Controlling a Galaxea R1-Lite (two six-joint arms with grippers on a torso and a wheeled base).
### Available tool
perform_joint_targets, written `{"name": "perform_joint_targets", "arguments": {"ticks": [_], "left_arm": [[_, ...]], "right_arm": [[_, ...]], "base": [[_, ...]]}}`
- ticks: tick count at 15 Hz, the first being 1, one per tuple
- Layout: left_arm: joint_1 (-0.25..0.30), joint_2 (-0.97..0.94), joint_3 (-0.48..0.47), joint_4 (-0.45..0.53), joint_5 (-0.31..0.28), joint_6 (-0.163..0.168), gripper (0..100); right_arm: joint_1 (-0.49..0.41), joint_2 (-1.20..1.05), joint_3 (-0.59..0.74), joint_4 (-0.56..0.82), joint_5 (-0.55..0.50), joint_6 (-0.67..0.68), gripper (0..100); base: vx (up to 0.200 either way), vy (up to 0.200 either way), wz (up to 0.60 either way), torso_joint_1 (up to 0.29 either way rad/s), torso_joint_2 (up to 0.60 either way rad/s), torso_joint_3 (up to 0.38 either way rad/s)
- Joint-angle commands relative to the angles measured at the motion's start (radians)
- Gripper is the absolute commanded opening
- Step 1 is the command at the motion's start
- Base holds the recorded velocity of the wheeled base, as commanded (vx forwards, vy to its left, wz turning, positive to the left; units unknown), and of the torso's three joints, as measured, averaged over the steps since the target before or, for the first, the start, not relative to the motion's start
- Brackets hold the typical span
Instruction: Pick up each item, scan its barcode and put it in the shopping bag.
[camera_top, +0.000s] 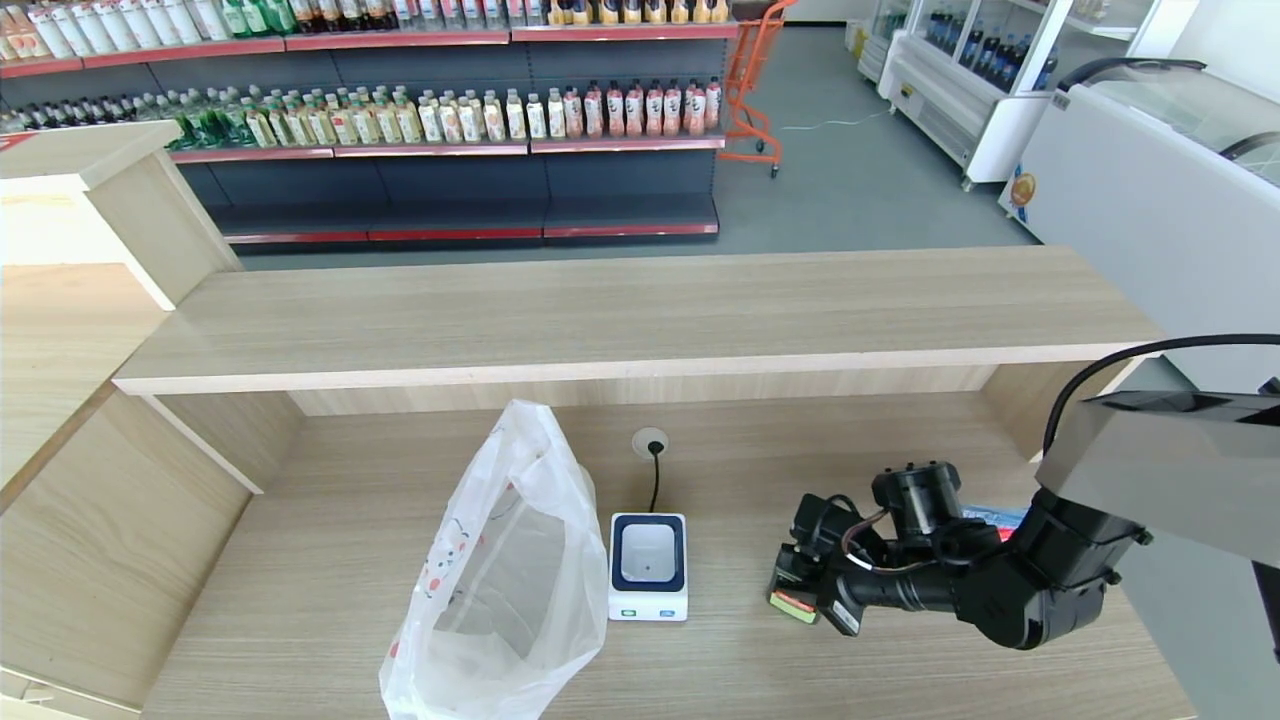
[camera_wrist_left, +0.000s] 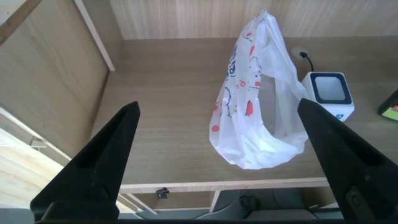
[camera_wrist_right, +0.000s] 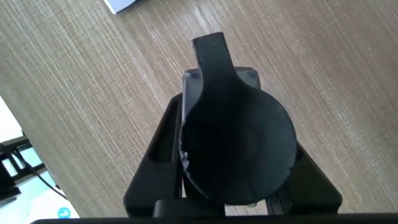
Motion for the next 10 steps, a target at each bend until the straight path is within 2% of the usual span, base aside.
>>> {"name": "perform_joint_targets", "arguments": {"ticks": [1,2,3,5,6,8,10], "left_arm": [[0.000,0.000,0.000,-0.001,0.000,0.000,100],[0.000,0.000,0.000,-0.001,0.000,0.000,100],[0.000,0.000,0.000,-0.001,0.000,0.000,100],[0.000,0.000,0.000,-0.001,0.000,0.000,100],[0.000,0.000,0.000,-0.001,0.000,0.000,100],[0.000,0.000,0.000,-0.001,0.000,0.000,100],[0.000,0.000,0.000,-0.001,0.000,0.000,100]], "right_arm": [[-0.006,-0.122,0.016,-0.012,0.004,0.123,0],[-0.023,-0.171,0.041,-0.044,0.004,0.216,0],[-0.092,-0.237,0.115,-0.130,-0.004,0.344,0],[-0.187,-0.332,0.161,-0.127,0.002,0.380,0],[-0.192,-0.356,0.164,-0.133,0.004,0.377,0],[-0.161,-0.461,0.233,-0.249,0.013,0.334,0],[-0.160,-0.533,0.359,-0.404,0.013,0.112,0]], "base": [[0.000,0.000,0.00,0.000,0.00,0.000],[0.000,0.000,0.00,0.000,0.00,0.000],[0.000,0.000,0.00,0.000,0.00,0.000],[0.000,0.000,0.00,0.000,0.00,0.000],[0.000,0.000,0.00,0.000,0.00,0.000],[0.000,0.000,0.00,0.000,0.00,0.000],[0.000,0.000,0.00,0.000,0.00,0.000]]}}
